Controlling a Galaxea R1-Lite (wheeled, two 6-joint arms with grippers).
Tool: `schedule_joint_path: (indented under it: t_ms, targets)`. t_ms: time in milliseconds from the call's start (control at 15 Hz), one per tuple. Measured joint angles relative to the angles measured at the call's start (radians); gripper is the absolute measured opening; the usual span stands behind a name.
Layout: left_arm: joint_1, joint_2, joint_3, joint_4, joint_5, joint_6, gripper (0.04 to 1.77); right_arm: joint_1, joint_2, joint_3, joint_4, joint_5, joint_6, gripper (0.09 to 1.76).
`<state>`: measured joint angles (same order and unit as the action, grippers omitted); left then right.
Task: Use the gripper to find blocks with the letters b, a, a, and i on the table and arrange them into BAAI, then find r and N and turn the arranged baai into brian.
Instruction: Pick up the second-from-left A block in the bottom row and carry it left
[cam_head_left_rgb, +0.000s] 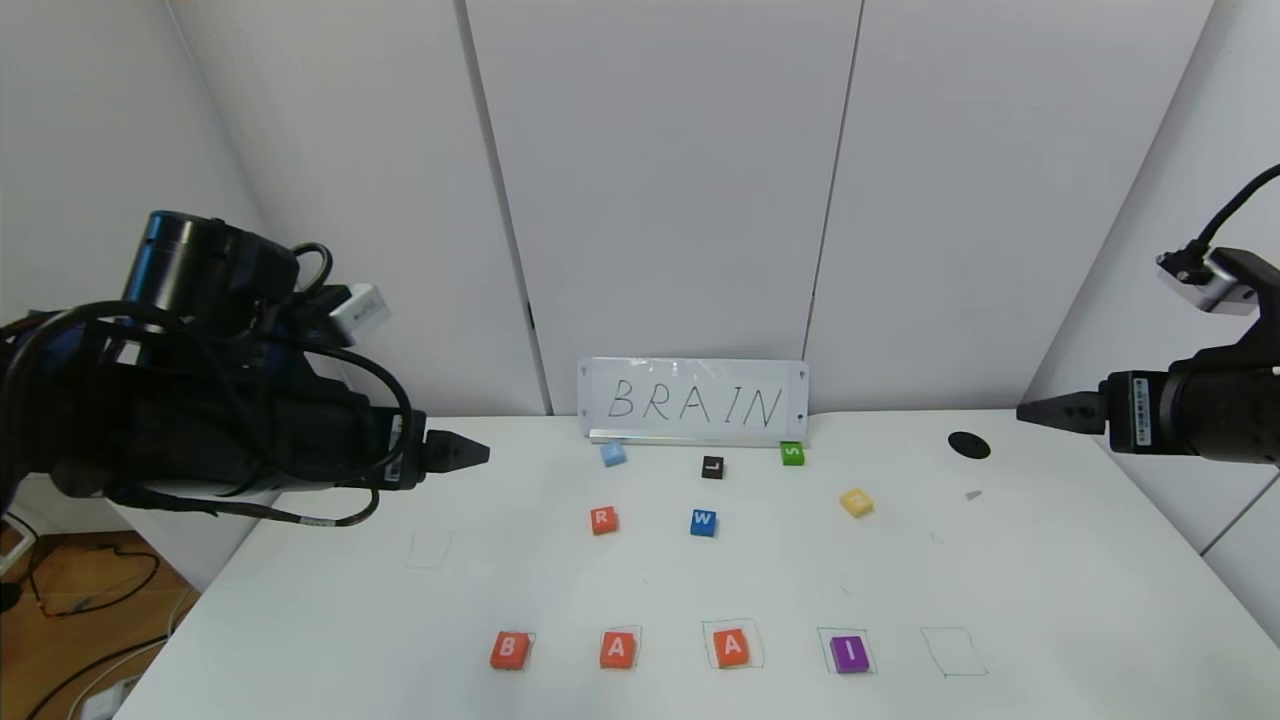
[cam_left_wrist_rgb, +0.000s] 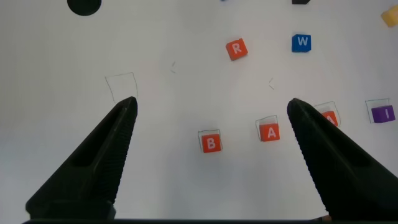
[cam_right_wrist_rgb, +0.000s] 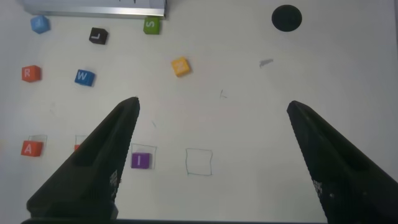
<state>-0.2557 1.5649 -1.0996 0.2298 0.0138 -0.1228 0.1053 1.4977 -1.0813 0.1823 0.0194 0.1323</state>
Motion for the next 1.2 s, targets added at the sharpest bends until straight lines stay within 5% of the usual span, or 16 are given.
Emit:
schedule_joint_path:
  t_ms: [400, 867, 1200]
  targets:
    - [-0.054, 0.064, 0.003, -0.002, 0.14, -0.009, 1.72, 0.003, 0.014, 0.002, 0.0, 0.0, 0.0, 1.71]
    - [-0.109, 0.072, -0.049, 0.02, 0.212, -0.032, 1.72, 0.003, 0.015, 0.003, -0.001, 0.0, -0.001, 1.71]
    - [-0.219, 0.087, -0.046, 0.031, 0.217, -0.096, 1.72, 0.003, 0.015, 0.004, -0.001, 0.0, 0.0, 1.71]
